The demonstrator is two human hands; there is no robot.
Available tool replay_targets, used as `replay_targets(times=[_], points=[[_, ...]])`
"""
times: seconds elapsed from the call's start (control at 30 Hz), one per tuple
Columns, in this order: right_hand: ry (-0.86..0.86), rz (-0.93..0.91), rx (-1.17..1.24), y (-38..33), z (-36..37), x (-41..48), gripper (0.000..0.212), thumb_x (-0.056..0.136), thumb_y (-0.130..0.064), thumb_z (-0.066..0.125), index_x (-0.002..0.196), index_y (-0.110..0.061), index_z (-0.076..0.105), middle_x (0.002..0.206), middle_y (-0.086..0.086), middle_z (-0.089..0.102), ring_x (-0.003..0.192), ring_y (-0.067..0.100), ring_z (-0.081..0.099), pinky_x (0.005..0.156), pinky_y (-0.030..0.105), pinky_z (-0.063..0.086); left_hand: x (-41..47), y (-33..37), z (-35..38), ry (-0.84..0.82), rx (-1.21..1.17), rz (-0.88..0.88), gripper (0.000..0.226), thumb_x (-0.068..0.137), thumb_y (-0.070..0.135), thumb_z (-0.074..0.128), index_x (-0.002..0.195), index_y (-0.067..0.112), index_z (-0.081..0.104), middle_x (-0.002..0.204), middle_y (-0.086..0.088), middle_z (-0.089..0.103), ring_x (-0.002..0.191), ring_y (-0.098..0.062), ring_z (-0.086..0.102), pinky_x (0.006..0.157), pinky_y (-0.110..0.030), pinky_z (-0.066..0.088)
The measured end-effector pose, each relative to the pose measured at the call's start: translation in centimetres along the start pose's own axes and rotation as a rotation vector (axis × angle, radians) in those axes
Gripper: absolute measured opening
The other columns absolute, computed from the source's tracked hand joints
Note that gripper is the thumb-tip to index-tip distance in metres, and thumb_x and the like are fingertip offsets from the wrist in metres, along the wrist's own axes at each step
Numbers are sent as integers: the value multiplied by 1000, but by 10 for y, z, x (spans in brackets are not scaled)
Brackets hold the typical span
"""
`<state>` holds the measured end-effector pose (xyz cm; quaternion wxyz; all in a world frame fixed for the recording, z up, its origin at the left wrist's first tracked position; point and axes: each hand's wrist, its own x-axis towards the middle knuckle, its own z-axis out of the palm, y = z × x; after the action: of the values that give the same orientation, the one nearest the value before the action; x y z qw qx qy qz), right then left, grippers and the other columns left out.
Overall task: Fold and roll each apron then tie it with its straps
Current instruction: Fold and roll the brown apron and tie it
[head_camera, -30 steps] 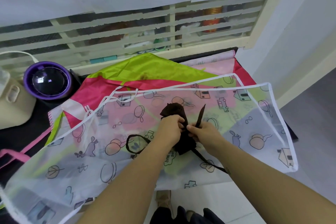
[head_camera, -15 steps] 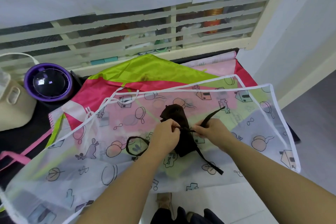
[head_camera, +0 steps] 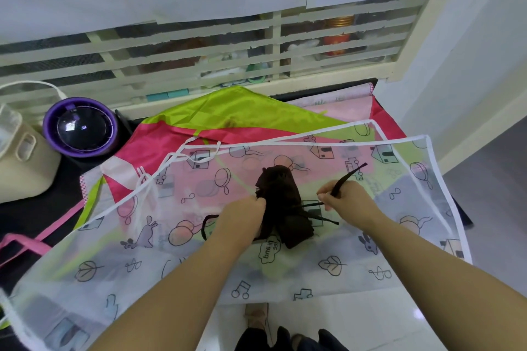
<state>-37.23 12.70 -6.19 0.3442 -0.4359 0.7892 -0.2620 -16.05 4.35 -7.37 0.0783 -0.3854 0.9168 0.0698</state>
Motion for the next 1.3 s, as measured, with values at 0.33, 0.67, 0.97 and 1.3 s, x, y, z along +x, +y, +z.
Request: replay_targets(times=[0.33, 0.67, 0.97, 1.3], points=[[76, 218, 265, 13, -19, 3, 64, 83, -28, 73, 136, -10, 42, 122, 7, 58, 108, 20, 60, 91, 28, 46, -22, -5, 8, 49, -496, -104, 43, 95, 44, 48, 133, 25, 43, 124, 8, 49, 110, -15, 53, 93, -32, 45], [-186, -507, -241, -61, 21, -20, 33, 87, -11, 61, 119, -18, 63, 110, -3, 64, 100, 11, 57, 96, 31, 47, -30, -11, -21, -65, -687, -235, 13, 95, 21, 50, 104, 17, 59, 89, -1, 64, 81, -20, 60, 67, -28, 46], [-304, -455, -186, -121, -5, -13, 23, 89, -19, 63, 73, -33, 53, 62, -11, 46, 58, 1, 44, 54, 15, 32, -34, -19, -151, 106, -1322, -132, 16, 95, 13, 54, 98, 23, 66, 52, 18, 53, 60, 1, 54, 74, -17, 50], [-157, -632, 41, -232, -92, -56, 31, 96, -18, 54, 67, -13, 45, 58, 2, 46, 49, 10, 43, 52, 20, 36, -62, 6, -287, 400, -1406, 151, 19, 96, 7, 49, 95, 20, 64, 69, 8, 63, 60, -5, 58, 71, -19, 52]])
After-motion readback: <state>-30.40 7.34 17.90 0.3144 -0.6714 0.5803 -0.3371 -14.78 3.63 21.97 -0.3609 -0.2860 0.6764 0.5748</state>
